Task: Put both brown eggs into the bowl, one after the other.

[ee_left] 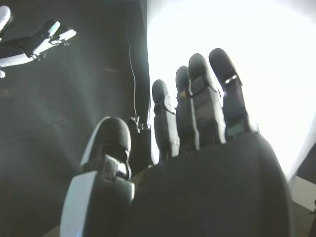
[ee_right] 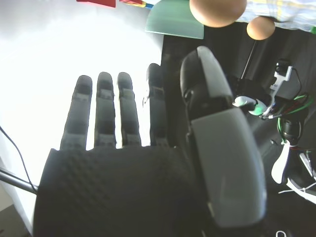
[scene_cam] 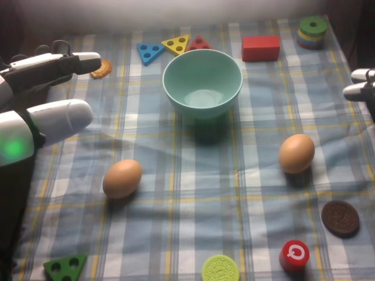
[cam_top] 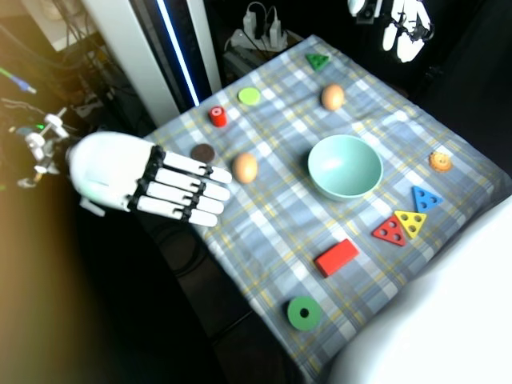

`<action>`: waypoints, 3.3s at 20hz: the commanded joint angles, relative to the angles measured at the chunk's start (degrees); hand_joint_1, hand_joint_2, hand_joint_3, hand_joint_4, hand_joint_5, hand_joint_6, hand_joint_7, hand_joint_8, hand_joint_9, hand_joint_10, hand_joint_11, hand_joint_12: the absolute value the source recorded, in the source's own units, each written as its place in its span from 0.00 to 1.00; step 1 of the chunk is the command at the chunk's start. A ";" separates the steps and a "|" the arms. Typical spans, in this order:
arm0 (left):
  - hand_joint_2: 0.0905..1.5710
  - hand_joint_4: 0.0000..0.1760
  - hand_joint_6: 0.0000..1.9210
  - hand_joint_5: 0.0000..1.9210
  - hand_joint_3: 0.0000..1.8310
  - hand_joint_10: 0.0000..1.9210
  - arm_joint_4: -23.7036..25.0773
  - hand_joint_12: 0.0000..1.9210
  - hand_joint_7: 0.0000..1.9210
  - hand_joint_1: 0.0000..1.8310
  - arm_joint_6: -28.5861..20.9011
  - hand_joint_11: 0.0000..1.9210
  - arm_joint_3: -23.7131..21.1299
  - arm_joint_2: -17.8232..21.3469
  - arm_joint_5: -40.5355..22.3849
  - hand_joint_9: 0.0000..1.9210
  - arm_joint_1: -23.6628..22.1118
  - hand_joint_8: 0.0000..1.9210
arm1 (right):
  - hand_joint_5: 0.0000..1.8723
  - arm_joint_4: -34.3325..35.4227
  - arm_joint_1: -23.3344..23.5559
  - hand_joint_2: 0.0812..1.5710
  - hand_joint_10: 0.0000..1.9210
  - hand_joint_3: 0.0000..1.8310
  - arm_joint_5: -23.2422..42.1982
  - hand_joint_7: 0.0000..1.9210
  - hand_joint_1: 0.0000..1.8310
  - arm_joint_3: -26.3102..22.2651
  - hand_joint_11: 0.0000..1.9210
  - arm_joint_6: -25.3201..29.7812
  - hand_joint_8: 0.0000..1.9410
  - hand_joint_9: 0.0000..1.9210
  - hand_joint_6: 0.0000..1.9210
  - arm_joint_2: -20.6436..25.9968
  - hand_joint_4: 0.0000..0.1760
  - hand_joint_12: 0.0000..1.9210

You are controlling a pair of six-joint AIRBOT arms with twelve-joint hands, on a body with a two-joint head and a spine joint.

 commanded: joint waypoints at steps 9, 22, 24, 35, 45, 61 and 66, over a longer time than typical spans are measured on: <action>0.49 1.00 0.00 0.19 0.00 0.01 2.69 0.43 0.21 0.42 19.00 0.00 -0.39 -1.72 12.26 0.22 -8.61 0.01 | 0.26 -3.33 3.98 0.77 0.00 0.00 7.57 0.21 0.40 0.00 0.11 0.90 0.00 0.23 0.00 -0.03 0.00 0.38; 0.52 1.00 0.00 0.22 0.00 0.01 -4.03 0.42 0.29 0.45 43.09 0.00 2.82 -8.76 26.79 0.29 -15.16 0.01 | 0.28 -3.65 3.95 0.79 0.00 0.00 8.56 0.23 0.37 0.03 0.15 1.57 0.00 0.23 0.00 0.02 0.00 0.27; 0.53 1.00 0.00 0.23 0.00 0.00 -5.26 0.43 0.30 0.44 44.87 0.00 3.69 -9.98 27.96 0.29 -15.84 0.00 | 0.28 -3.63 3.93 0.79 0.00 0.00 8.56 0.23 0.37 0.03 0.15 1.74 0.00 0.23 0.00 0.02 0.00 0.27; 0.59 0.78 0.00 0.32 0.00 0.00 -9.52 0.47 0.38 0.55 49.27 0.00 6.55 -12.76 31.29 0.33 -17.27 0.00 | 0.29 -3.38 3.49 0.80 0.00 0.00 8.55 0.23 0.37 0.04 0.16 2.16 0.00 0.24 0.00 0.09 0.00 0.29; 0.59 0.69 0.00 0.39 0.00 0.02 -10.88 0.46 0.54 0.58 49.27 0.00 6.54 -12.66 30.83 0.41 -17.27 0.03 | 0.29 -3.05 3.19 0.80 0.00 0.00 8.55 0.24 0.40 0.04 0.16 2.32 0.00 0.25 0.00 0.09 0.00 0.29; 0.61 0.42 0.00 0.50 0.00 0.23 -15.33 0.54 0.65 0.46 49.27 0.00 6.58 -12.85 25.40 0.49 -17.30 0.06 | 0.29 -2.48 2.71 0.81 0.00 0.00 8.54 0.25 0.38 0.04 0.16 2.36 0.00 0.25 0.00 0.09 0.00 0.26; 0.58 0.36 0.00 0.48 0.00 0.31 -15.13 0.48 0.64 0.46 49.28 0.00 6.74 -13.29 25.93 0.44 -17.60 0.03 | 0.29 -2.45 2.70 0.80 0.00 0.00 8.53 0.25 0.39 0.05 0.17 2.36 0.00 0.25 0.00 0.09 0.00 0.26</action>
